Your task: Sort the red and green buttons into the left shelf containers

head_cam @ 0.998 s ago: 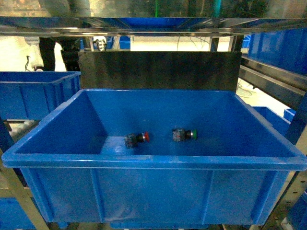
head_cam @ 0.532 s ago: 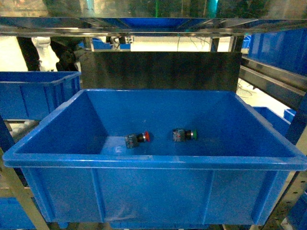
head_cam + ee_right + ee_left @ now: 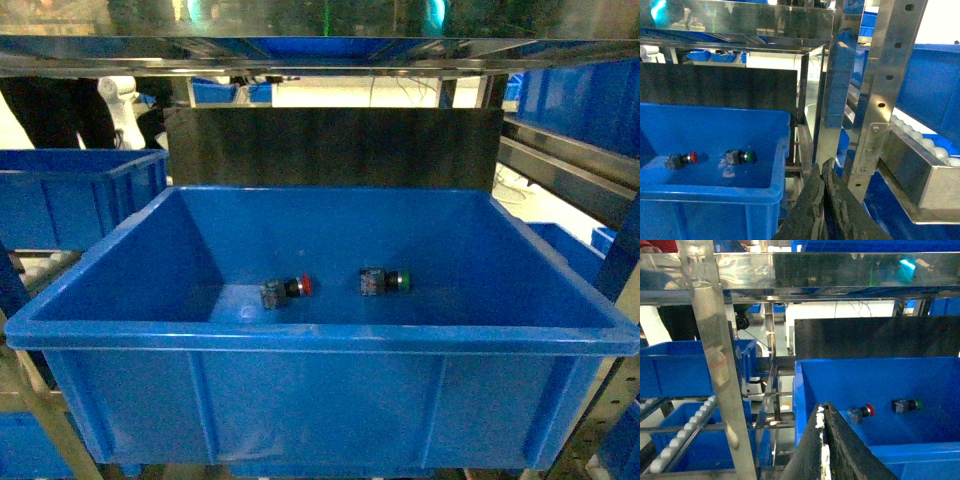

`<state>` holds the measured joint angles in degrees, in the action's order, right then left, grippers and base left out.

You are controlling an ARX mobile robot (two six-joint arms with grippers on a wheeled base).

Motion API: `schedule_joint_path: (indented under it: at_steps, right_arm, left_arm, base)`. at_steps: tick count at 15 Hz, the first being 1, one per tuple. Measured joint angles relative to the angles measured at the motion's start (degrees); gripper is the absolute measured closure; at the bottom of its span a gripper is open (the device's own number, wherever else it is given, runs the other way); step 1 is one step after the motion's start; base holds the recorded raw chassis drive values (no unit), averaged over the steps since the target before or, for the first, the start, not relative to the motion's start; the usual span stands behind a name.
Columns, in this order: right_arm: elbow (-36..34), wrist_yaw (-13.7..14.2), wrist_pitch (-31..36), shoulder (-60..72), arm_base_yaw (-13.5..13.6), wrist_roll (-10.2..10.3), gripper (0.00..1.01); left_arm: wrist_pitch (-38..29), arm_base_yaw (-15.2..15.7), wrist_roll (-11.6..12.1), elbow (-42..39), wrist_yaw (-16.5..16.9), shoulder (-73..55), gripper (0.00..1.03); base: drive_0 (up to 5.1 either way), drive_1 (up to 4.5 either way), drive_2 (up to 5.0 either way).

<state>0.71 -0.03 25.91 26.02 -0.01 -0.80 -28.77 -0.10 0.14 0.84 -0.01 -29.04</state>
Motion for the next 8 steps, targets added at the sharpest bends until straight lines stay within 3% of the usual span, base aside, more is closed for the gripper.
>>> schedule_joint_path:
  at_steps: [8]
  right_arm:
    - [0.0, 0.0, -12.3, -12.5, 0.0, 0.0, 0.99]
  left_arm:
    - [13.6, 0.0, 0.0, 0.0, 0.0, 13.9, 1.01]
  base:
    - [0.0, 0.0, 0.0]
